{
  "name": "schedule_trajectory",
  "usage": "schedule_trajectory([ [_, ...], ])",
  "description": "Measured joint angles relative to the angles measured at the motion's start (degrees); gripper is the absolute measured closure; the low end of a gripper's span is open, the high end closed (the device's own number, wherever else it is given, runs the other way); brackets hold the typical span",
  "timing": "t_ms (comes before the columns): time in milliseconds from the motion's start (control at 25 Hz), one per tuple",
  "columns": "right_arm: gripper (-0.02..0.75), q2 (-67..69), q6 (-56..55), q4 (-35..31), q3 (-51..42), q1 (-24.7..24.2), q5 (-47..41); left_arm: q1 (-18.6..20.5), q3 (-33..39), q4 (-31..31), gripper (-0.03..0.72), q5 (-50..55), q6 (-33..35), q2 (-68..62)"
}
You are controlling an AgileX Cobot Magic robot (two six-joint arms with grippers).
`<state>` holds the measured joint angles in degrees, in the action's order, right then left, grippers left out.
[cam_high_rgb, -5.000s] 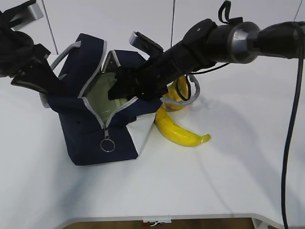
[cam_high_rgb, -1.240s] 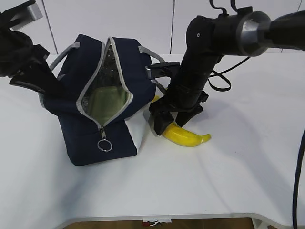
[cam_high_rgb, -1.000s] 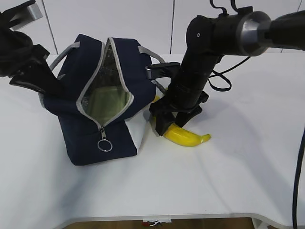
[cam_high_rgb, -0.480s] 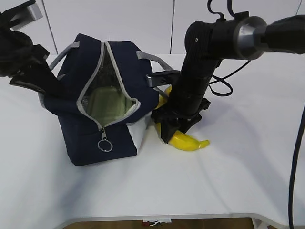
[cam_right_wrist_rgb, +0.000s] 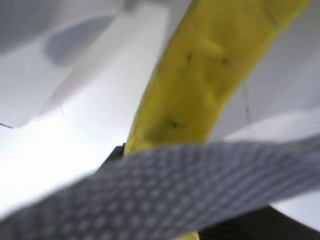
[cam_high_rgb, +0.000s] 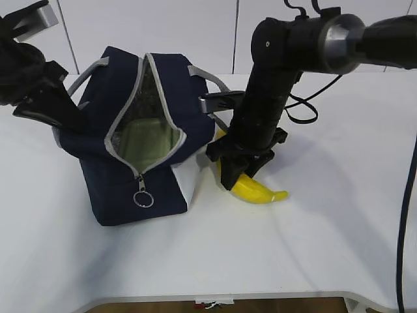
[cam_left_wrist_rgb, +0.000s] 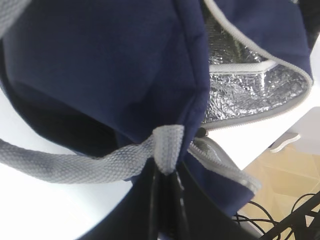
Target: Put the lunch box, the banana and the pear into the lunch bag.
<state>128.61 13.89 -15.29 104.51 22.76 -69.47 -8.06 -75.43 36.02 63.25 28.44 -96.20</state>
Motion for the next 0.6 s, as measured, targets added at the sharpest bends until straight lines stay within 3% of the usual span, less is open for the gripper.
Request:
schedule_trajectory([
  [600, 0.425, -3.0, -2.2, -2.5, 1.1, 0.0, -0.3, 0.0, 0.0, -0.3, 0.69, -0.9, 0.0, 0.0],
])
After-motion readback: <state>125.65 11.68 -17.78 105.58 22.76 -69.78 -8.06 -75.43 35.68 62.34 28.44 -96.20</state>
